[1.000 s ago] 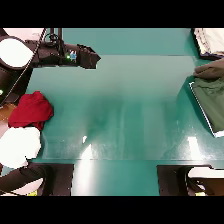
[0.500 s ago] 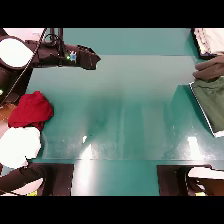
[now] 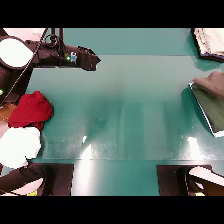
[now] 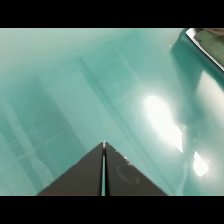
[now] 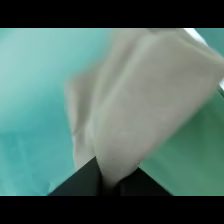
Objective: Fold the shirts.
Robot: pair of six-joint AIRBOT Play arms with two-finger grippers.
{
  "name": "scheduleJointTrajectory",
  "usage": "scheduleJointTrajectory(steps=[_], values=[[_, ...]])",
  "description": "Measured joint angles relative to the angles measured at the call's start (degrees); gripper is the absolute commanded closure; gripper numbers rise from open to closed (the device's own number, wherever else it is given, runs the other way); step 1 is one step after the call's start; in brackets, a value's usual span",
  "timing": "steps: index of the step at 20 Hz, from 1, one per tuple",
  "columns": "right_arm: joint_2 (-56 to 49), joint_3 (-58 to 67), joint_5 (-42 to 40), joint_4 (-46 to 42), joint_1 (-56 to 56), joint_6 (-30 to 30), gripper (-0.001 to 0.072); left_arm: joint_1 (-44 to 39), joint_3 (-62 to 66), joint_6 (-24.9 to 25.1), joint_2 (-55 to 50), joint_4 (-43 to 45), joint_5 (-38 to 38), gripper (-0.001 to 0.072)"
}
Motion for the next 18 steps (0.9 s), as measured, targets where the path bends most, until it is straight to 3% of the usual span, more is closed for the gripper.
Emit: scheduleJointTrajectory(steps=[1,8,13,14,16,17,18], values=[[1.2,-2.3,0.2,-2.8,-1.5,0.0,0.016,0.0,0.0,0.0,0.0,0.0,0.0,0.0683],[6.1,-15.4,1.4,-10.2,-9.7,0.6,0.0157,0.0,0.0,0.0,0.0,0.0,-0.1,0.0682],[6.8,-18.4,2.2,1.7,-5.2,0.8,0.0166,0.0,0.0,0.0,0.0,0.1,-0.2,0.0682],[6.8,-18.6,2.5,4.3,-2.8,0.8,0.0294,0.0,0.0,0.0,0.0,0.1,-0.3,0.0682],[6.8,-18.9,3.0,8.0,3.0,0.8,0.0637,0.0,0.0,0.0,0.0,0.1,-0.2,0.0683],[6.9,-19.0,3.0,9.2,6.0,0.8,0.0692,0.0,0.0,0.0,0.0,0.1,0.1,0.0682],[6.9,-19.0,3.0,10.1,9.3,0.8,0.0692,0.0,0.0,0.0,0.0,0.1,0.5,0.0682]])
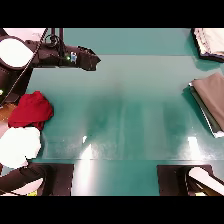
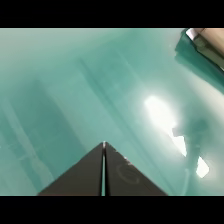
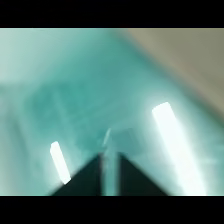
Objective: Fold the shirts.
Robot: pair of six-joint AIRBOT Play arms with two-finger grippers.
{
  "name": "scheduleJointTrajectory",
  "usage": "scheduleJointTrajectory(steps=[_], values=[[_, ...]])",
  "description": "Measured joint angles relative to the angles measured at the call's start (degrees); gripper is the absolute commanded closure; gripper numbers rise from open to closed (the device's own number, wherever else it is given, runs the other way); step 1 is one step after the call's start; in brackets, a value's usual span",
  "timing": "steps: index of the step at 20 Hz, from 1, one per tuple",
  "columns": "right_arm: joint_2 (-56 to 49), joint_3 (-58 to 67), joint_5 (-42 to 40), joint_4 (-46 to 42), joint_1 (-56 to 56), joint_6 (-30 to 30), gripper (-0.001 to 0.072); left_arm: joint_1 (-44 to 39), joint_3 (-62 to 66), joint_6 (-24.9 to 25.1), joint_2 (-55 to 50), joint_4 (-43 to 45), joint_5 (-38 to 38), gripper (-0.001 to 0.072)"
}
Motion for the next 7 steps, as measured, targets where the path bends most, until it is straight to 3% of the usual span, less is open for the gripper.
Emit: scheduleJointTrajectory(steps=[7], values=[[0.0,-0.1,-2.9,2.1,16.2,-0.6,0.0692,0.0,0.0,0.0,0.0,-0.1,1.3,0.0682]])
